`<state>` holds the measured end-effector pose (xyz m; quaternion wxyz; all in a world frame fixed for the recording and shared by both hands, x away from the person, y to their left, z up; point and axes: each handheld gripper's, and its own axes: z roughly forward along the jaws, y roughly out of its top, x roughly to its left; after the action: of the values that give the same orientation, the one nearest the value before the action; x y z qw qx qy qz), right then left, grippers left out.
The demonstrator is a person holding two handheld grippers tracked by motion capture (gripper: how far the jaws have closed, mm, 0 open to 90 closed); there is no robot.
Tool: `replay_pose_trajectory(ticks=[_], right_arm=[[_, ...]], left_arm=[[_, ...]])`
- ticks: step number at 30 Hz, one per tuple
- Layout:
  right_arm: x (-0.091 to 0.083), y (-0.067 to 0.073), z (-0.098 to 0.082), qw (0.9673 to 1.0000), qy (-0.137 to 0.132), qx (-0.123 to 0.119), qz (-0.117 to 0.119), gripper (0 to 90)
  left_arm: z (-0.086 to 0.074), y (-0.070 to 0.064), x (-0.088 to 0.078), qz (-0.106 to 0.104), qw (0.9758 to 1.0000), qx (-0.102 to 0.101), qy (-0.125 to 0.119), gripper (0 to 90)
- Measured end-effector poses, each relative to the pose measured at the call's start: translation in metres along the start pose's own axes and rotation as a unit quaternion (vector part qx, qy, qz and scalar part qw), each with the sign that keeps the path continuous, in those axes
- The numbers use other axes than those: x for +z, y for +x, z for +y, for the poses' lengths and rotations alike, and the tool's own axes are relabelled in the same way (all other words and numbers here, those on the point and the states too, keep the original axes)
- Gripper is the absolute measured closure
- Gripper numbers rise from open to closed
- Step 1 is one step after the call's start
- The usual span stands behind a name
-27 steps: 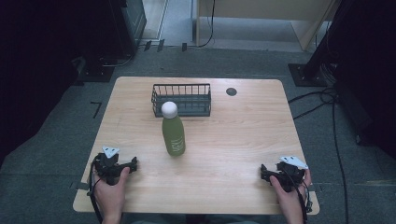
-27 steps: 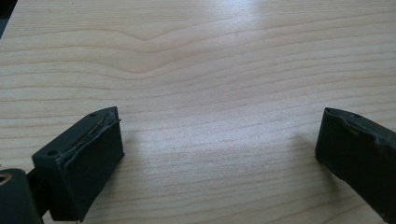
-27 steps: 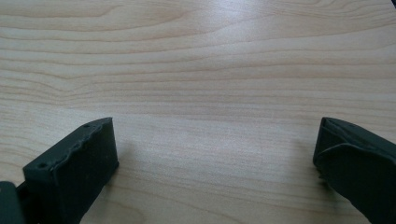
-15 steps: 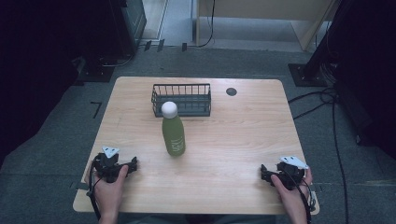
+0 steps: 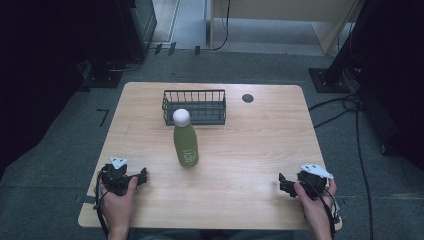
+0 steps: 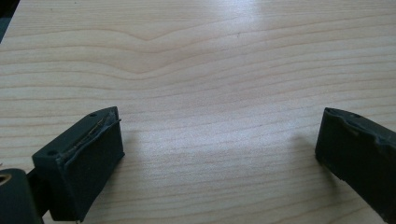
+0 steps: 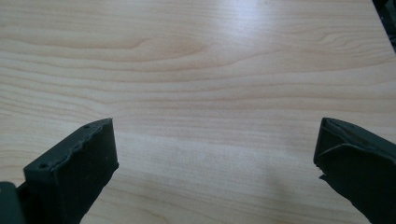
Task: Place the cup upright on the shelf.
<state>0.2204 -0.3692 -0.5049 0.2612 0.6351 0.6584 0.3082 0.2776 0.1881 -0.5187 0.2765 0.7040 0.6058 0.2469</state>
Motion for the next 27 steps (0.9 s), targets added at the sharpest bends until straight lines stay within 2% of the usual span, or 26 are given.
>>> replay_pose_trajectory(ticks=[13, 27], right_arm=[[-0.007, 0.003, 0.017, 0.9999, -0.010, -0.006, -0.004, 0.0], [-0.011, 0.010, 0.028, 0.9998, -0.015, -0.014, 0.009, 0.0]], left_arm=[[0.000, 0.000, 0.000, 0.000, 1.0000, 0.000, 0.000, 1.2], [0.000, 0.000, 0.000, 0.000, 1.0000, 0.000, 0.000, 1.2]])
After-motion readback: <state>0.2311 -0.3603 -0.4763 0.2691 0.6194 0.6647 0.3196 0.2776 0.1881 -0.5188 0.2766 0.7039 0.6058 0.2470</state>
